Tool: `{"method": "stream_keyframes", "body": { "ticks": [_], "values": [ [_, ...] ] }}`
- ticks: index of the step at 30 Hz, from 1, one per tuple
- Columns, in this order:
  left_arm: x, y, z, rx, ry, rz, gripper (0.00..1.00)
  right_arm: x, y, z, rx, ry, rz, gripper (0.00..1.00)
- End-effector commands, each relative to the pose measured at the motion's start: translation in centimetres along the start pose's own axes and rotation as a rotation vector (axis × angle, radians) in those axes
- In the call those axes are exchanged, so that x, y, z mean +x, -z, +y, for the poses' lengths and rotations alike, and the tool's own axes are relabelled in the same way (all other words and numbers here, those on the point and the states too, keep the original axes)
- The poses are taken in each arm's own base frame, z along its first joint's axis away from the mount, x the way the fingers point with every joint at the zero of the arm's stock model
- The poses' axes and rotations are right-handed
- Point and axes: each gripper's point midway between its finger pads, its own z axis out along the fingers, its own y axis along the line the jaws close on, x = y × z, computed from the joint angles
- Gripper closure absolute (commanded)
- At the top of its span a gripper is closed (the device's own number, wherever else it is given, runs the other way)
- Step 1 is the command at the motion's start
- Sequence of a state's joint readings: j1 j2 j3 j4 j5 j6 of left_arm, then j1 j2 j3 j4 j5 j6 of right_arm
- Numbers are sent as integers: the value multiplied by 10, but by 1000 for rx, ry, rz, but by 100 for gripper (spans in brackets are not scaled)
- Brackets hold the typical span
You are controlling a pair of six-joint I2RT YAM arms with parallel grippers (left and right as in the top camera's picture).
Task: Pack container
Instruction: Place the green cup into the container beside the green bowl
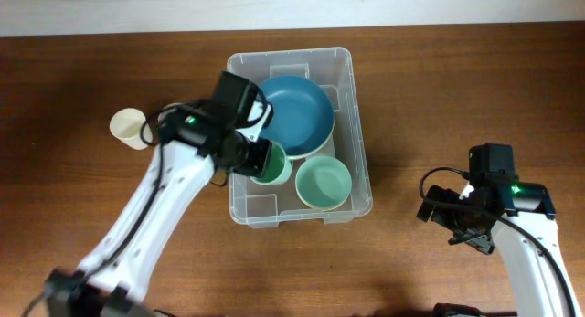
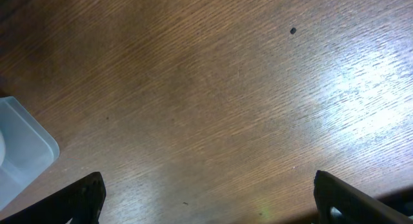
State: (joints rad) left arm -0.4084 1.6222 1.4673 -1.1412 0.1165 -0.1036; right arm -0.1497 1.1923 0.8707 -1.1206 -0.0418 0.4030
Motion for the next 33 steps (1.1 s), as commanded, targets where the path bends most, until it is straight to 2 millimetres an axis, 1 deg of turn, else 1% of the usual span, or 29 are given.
{"method": "stream_keyframes", "body": {
  "ticks": [1,2,3,4,5,6,9,12,15,16,18,21,24,25,27,29,30,31,32,33],
  "values": [
    [14,-33,11,-42,-1,143,99,0,-1,-2,15,9,-6,1],
    [16,-39,13,-52,-1,161,100,-1,-1,-2,15,9,-6,1],
    [17,-47,17,-70,1,185,99,-1,-1,-2,15,9,-6,1],
    [19,-61,21,-82,4,221,100,-1,-1,-2,15,9,-6,1],
    [20,-67,22,-83,5,234,100,0,-1,-2,15,9,-6,1],
    [23,-76,23,-85,7,260,100,0,-1,-2,15,9,-6,1],
    [26,-89,25,-89,9,295,100,-1,-1,-2,15,9,-6,1],
    [28,-94,25,-90,11,309,98,-1,-1,-2,15,9,-6,1],
    [28,-94,25,-90,11,309,91,-1,-1,-2,15,10,-6,1],
    [29,-94,25,-90,11,312,86,-1,-1,-2,15,9,-6,1],
    [30,-93,25,-90,11,316,83,-1,-1,-2,15,10,-6,1],
    [31,-91,25,-91,12,323,75,-1,-1,-2,15,10,-6,1],
    [27,-82,24,-90,8,319,69,-1,-1,-2,15,10,-6,1],
    [25,-78,23,-90,7,312,68,-1,-1,-2,15,10,-6,1],
    [12,-60,20,-87,0,266,67,-1,-1,-3,18,10,-7,1],
    [-8,-27,21,-116,-14,174,67,-1,-1,-4,26,10,-11,1],
    [-16,-12,23,-141,-20,129,63,-1,-1,-4,26,10,-11,1],
    [-26,8,28,-184,-24,74,51,-1,-1,-4,26,10,-11,1],
    [-34,24,34,-228,-26,25,45,-1,-1,-4,26,10,-11,2],
    [-41,38,40,-267,-23,-20,42,-2,-1,-4,26,10,-11,1]
  ]
}}
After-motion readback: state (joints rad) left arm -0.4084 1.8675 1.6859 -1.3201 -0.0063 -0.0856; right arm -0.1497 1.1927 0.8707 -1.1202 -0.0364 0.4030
